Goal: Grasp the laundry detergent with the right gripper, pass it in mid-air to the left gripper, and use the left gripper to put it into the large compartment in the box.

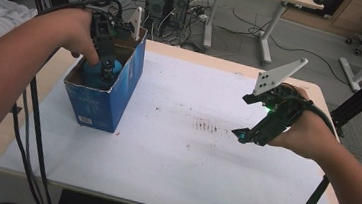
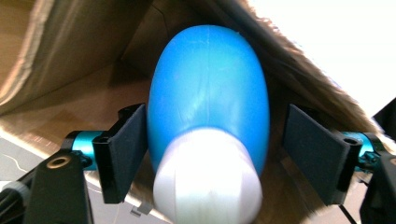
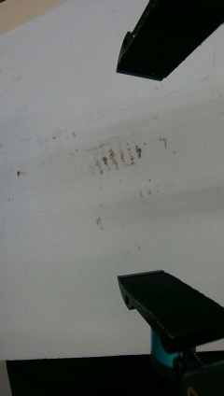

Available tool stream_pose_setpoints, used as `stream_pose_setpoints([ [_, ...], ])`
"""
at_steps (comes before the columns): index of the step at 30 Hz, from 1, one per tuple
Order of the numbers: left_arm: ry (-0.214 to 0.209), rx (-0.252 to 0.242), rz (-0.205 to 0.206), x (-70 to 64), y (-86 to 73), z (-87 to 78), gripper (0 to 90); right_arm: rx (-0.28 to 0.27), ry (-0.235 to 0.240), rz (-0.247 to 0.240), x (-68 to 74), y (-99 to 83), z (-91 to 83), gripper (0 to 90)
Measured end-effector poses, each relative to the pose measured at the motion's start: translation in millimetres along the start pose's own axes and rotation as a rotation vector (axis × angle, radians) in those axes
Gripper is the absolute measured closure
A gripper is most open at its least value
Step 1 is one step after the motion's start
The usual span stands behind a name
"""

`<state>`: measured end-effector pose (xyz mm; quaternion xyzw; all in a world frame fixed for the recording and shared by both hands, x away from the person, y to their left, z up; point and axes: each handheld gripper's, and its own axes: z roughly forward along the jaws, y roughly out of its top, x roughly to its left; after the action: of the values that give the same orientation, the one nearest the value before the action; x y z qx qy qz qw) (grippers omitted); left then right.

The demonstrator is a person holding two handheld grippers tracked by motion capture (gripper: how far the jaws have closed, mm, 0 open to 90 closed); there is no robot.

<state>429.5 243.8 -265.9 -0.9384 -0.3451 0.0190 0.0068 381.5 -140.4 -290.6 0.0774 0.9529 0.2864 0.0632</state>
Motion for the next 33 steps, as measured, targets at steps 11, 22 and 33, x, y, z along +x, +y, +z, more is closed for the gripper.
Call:
stream_pose_setpoints([
  [11,0.048,-0.026,0.053,-16.0,4.8,-52.6,16.3,0.028,0.005,0.021,-9.7,-4.7,-4.4,0.8],
  [22,0.042,-0.014,0.214,-50.7,33.3,-68.8,10.2,0.136,0.025,-0.009,-25.0,-3.1,-13.8,0.8],
  [33,0.021,0.013,0.339,-64.7,63.6,-52.4,6.7,0.310,0.029,-0.006,-49.4,-16.3,-28.1,0.8],
])
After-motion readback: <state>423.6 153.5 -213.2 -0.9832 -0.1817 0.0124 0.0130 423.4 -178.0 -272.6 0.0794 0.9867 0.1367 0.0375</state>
